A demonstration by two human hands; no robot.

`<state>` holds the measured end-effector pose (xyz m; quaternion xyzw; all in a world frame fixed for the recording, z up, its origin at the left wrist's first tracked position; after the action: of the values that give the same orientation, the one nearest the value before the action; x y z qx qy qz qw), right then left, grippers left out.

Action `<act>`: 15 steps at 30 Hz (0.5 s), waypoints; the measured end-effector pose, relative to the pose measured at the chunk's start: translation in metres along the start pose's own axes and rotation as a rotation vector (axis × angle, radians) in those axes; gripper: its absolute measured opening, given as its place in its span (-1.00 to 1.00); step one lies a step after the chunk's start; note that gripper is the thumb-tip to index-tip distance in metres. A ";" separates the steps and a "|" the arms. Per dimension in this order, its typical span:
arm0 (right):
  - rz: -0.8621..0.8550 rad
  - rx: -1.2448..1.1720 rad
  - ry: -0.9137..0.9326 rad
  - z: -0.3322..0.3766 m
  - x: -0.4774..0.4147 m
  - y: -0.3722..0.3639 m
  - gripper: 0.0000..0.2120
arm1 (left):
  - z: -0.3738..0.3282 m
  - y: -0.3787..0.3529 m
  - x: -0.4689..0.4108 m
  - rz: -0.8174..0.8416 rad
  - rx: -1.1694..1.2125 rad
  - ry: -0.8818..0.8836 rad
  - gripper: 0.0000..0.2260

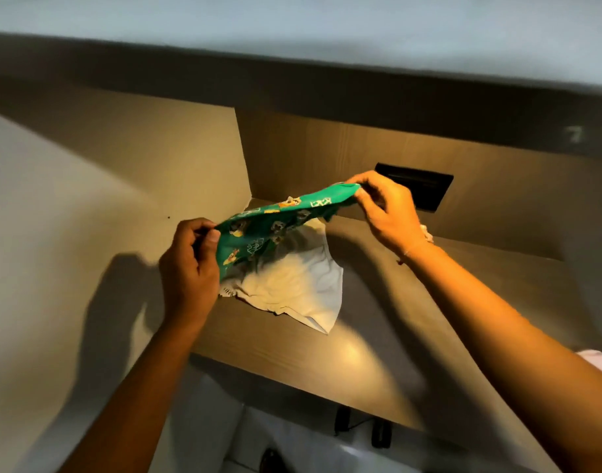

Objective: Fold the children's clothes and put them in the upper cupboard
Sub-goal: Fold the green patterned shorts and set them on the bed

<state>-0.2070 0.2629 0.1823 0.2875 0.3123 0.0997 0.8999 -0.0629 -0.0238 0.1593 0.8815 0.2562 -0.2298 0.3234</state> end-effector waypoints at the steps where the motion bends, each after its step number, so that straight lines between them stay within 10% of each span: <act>1: -0.028 -0.007 0.010 0.003 0.007 0.019 -0.86 | -0.008 -0.001 -0.006 0.012 0.010 -0.043 -0.90; 11: -0.240 0.197 -0.439 -0.052 0.033 0.161 -0.81 | -0.099 -0.135 -0.110 0.311 0.120 -0.117 -0.88; 15: -0.322 0.326 -0.306 -0.025 0.096 0.196 -0.84 | -0.134 -0.143 -0.095 0.204 0.082 -0.283 -0.83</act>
<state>-0.1474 0.4684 0.2315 0.3872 0.2260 -0.1408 0.8827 -0.1892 0.1342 0.2407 0.8742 0.1079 -0.3276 0.3418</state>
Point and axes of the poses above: each hand's wrist, its own x-axis away from the middle knuckle, its own y-axis out of the back of the hand, z = x × y, the point moved 6 cm from there along -x, towards the middle knuckle, and after that the axes turned 6 degrees about z, right-handed, at the moved point
